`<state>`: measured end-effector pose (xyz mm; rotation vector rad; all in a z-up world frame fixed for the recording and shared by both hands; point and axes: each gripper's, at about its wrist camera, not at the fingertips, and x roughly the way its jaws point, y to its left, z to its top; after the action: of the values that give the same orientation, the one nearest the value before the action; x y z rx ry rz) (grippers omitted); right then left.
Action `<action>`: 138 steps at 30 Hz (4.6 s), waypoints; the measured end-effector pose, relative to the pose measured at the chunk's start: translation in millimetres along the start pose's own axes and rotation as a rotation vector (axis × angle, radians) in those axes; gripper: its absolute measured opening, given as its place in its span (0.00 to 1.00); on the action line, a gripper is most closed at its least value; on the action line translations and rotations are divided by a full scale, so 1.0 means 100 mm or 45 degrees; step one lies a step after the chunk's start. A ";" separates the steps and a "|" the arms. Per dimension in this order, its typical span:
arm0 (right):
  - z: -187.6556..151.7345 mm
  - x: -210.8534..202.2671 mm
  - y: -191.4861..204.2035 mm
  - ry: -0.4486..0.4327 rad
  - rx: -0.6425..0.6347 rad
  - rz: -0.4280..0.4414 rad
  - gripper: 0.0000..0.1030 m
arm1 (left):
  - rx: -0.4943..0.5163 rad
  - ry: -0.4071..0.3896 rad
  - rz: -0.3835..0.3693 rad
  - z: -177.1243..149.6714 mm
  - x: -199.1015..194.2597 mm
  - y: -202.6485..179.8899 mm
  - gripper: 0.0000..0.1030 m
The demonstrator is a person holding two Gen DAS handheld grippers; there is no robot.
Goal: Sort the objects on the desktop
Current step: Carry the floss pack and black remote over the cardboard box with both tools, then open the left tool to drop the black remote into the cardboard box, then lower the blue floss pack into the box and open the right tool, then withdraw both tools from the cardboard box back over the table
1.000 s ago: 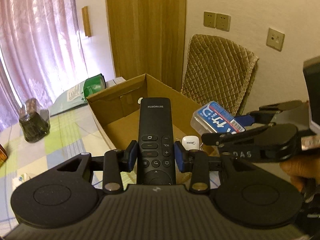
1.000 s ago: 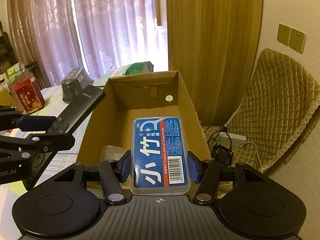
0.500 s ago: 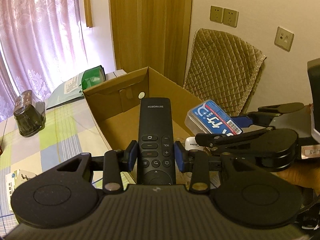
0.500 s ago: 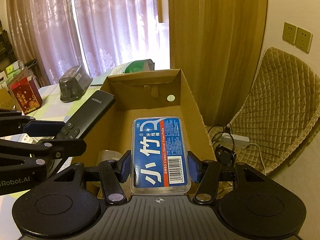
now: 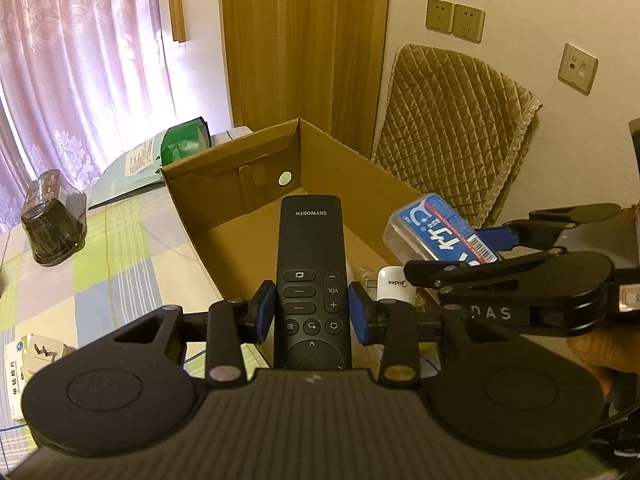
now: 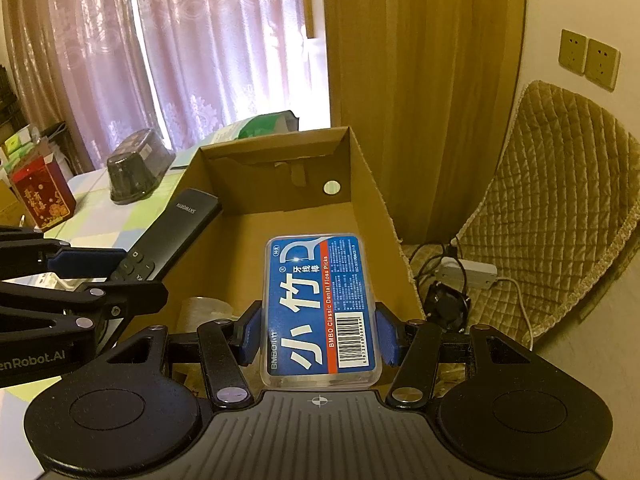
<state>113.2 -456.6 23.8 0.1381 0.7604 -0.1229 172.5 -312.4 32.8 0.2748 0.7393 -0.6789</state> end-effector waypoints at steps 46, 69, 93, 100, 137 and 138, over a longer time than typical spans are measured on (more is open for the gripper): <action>0.01 0.16 0.10 0.020 -0.011 0.009 0.54 | -0.125 -0.014 0.037 -0.16 -0.06 0.25 0.38; 0.06 0.27 0.27 -0.001 -0.044 0.012 0.80 | -0.198 0.006 0.076 -0.38 -0.19 0.48 0.40; 0.06 0.03 0.49 0.023 -0.089 0.021 0.80 | -0.269 -0.019 0.134 -0.58 -0.61 0.73 0.43; 0.06 -0.07 0.60 0.015 -0.105 0.030 0.80 | -0.293 -0.029 0.151 -0.67 -0.77 0.80 0.44; 0.03 -0.05 2.10 -0.015 -0.395 0.392 0.97 | -0.477 0.033 0.469 -1.81 -1.30 2.09 0.91; 0.02 -0.02 2.13 -0.016 -0.407 0.398 0.97 | -0.481 0.030 0.479 -1.83 -1.28 2.13 0.91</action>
<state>147.4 -247.7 43.4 -0.0491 0.7279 0.2943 146.7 -7.4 -9.2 0.0704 0.7961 -0.1733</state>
